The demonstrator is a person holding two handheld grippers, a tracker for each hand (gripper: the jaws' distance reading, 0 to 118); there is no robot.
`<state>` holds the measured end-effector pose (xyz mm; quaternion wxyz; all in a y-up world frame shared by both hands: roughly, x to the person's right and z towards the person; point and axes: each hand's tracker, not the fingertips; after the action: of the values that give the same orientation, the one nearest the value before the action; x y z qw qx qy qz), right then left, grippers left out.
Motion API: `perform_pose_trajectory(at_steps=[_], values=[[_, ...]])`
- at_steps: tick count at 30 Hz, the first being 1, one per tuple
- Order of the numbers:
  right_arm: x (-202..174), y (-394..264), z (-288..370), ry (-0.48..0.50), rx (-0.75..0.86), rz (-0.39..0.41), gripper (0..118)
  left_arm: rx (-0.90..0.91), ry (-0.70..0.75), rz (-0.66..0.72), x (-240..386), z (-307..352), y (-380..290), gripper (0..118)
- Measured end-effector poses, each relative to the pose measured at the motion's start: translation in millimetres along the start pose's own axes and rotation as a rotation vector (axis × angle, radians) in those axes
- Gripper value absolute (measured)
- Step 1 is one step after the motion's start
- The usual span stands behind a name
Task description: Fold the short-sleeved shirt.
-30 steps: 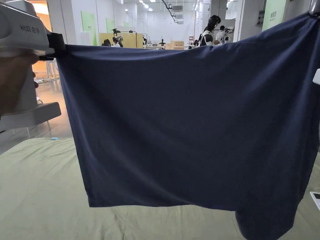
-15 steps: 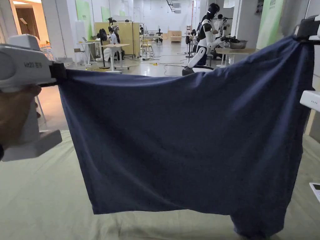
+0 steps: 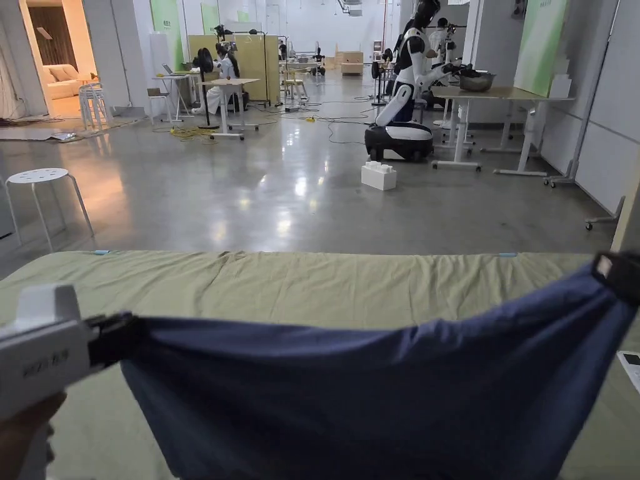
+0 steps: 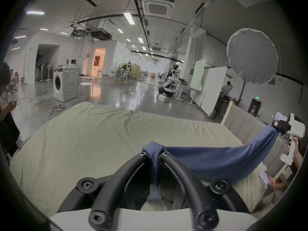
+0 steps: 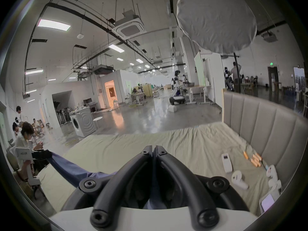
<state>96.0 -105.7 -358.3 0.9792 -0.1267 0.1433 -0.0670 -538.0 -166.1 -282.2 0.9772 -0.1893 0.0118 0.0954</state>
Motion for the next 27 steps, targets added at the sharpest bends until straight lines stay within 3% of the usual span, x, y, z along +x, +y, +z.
perform_pose_trajectory(at_steps=[4, 8, 11, 14, 18, 26, 27], values=[[4, -76, 77, 0.02, -0.058, -0.069, 3, -0.057, -0.011, -0.029, -6, 59, -75, 8], [1, -151, 138, 0.038, -0.177, -0.157, 3, -0.116, -0.018, 0.094, -17, 103, -136, 8], [18, -210, 162, -0.008, -0.269, -0.229, 3, -0.178, -0.018, 0.117, -13, 120, -185, 8], [33, -254, 169, -0.078, -0.338, -0.309, 3, -0.25, -0.026, 0.13, -31, 115, -234, 8], [39, -283, 164, -0.12, -0.387, -0.346, 3, -0.319, -0.036, 0.147, -46, 103, -269, 8], [57, -301, 127, -0.12, -0.404, -0.428, 4, -0.365, -0.029, 0.145, -49, 82, -277, 9], [59, -302, 124, -0.125, -0.416, -0.432, 11, -0.367, -0.021, 0.139, -49, 81, -276, 13]])
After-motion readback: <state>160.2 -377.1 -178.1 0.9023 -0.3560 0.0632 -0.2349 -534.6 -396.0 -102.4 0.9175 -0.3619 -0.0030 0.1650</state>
